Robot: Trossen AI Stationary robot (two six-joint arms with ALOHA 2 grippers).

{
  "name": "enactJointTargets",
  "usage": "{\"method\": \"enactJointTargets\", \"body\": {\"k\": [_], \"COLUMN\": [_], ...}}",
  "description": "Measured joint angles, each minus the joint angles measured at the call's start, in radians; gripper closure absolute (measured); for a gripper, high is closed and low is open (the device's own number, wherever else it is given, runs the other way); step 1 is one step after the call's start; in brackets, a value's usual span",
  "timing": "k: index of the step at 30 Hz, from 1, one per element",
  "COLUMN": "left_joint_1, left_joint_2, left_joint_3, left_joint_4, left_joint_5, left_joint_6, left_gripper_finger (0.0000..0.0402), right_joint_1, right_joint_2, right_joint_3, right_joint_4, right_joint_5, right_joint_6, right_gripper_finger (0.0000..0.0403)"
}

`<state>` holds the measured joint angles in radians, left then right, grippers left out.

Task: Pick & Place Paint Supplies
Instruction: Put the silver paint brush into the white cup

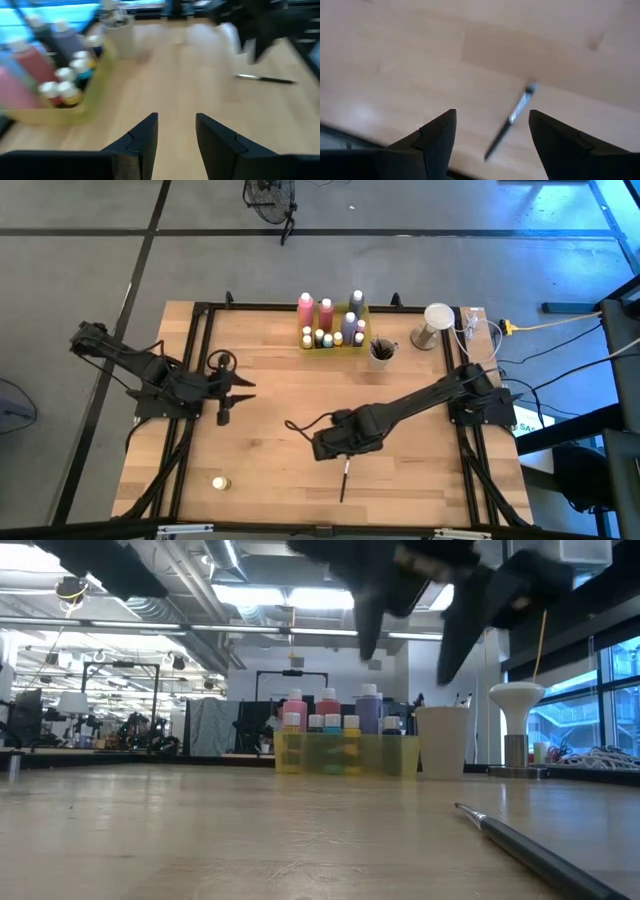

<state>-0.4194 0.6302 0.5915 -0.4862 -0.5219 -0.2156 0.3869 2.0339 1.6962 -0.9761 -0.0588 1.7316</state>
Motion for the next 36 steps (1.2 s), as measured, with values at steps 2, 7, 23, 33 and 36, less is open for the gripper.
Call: {"method": "enactJointTargets", "body": {"k": [2, 7, 23, 33, 36], "left_joint_1": [0.000, 0.000, 0.000, 0.000, 0.000], "left_joint_2": [-0.020, -0.070, -0.093, -0.092, -0.092], "left_joint_3": [0.000, 0.000, 0.000, 0.000, 0.000], "left_joint_4": [-0.002, 0.009, -0.039, -0.063, -0.065], "left_joint_5": [0.067, 0.225, 0.342, 0.342, 0.342], "left_joint_6": [0.003, 0.046, 0.080, 0.081, 0.081], "left_gripper_finger": [0.0274, 0.0274, 0.0274, 0.0274, 0.0274], "right_joint_1": [0.006, 0.017, 0.043, 0.060, 0.059], "right_joint_2": [0.019, 0.060, 0.116, 0.116, 0.116], "right_joint_3": [0.000, 0.000, 0.000, -0.086, -0.113], "right_joint_4": [0.001, -0.017, -0.049, 0.020, 0.066], "right_joint_5": [0.031, 0.015, 0.026, 0.029, 0.029], "right_joint_6": [0.012, 0.048, 0.149, 0.220, 0.227], "right_gripper_finger": [0.0149, 0.0149, 0.0149, 0.0172, 0.0175]}}
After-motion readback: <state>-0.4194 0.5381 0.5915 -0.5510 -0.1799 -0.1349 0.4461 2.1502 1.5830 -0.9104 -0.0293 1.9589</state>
